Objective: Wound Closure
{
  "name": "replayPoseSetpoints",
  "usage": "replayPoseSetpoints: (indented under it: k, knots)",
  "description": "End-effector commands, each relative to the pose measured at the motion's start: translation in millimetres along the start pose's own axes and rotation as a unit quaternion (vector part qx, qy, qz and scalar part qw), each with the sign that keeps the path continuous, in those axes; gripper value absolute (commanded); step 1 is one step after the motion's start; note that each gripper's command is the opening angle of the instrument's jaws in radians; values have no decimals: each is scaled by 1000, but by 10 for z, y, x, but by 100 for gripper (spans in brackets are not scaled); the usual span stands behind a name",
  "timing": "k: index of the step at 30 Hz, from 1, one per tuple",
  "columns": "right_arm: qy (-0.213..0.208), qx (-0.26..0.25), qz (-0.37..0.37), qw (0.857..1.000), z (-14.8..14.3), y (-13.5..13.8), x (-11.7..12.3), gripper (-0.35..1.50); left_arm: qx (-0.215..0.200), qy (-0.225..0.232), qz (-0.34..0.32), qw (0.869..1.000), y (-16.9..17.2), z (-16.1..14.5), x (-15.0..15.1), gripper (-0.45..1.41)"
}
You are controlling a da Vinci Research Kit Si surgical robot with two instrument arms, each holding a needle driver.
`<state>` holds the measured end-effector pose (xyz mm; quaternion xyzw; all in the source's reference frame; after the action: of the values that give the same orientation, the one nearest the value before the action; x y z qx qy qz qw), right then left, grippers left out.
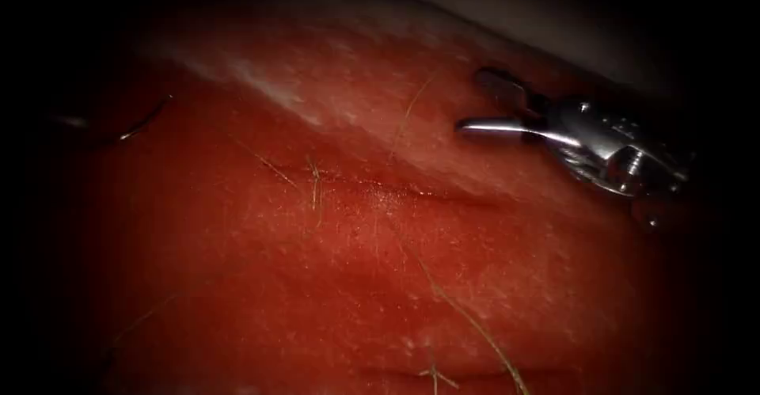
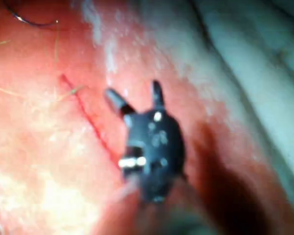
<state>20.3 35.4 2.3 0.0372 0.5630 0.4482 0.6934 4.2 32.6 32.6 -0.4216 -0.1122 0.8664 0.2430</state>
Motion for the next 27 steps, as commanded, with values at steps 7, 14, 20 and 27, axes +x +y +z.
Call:
replayPoseSetpoints:
  k: [7, 14, 20, 27]
  knots:
    - [-1, -3, -5, 1000, 8, -6, 4, 135, -4, 4, 27, 1000, 22, -11, 45, 79]
    - [0, 0, -8, 1000, 7, -6, 5, 136, 3, -5, 77, 997, 43, 19, 89, 75]
    - [-1, 3, -11, 1000, 6, -8, 4, 136, -28, 13, 127, 991, 75, 118, 98, 71]
    - [-1, 3, -12, 1000, 6, -7, 4, 136, -54, -4, 187, 981, 132, 210, 51, 60]
